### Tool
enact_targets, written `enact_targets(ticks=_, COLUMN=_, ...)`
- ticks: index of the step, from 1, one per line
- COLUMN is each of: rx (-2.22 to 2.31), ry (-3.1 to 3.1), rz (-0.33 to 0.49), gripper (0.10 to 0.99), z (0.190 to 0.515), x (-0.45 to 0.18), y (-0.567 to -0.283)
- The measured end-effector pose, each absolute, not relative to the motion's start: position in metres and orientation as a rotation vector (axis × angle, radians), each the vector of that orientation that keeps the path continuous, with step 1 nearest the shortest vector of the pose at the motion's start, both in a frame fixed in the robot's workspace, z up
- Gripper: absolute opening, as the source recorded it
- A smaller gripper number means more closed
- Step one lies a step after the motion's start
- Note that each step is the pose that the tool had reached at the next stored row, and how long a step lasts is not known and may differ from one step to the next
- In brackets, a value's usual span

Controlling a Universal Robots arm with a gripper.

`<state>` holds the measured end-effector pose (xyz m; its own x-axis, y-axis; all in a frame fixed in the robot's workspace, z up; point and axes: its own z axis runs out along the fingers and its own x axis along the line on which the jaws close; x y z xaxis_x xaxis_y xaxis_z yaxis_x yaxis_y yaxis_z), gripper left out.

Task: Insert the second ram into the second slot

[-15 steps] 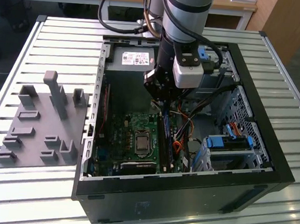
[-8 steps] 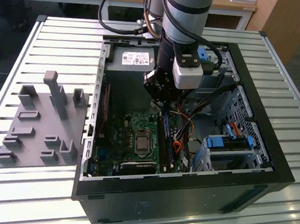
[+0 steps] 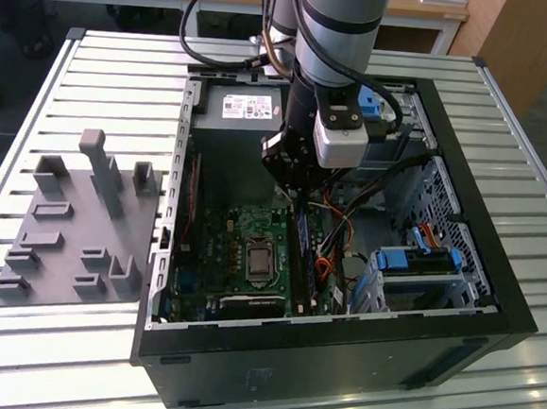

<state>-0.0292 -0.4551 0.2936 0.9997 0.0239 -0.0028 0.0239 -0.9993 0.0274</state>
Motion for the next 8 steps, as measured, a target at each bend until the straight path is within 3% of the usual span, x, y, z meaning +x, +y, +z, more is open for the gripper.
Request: enact_targets(ticks=8, rx=3.114, ry=0.037, rz=-0.004, gripper=0.137, z=0.2921, x=-0.0293, y=-0.4551)
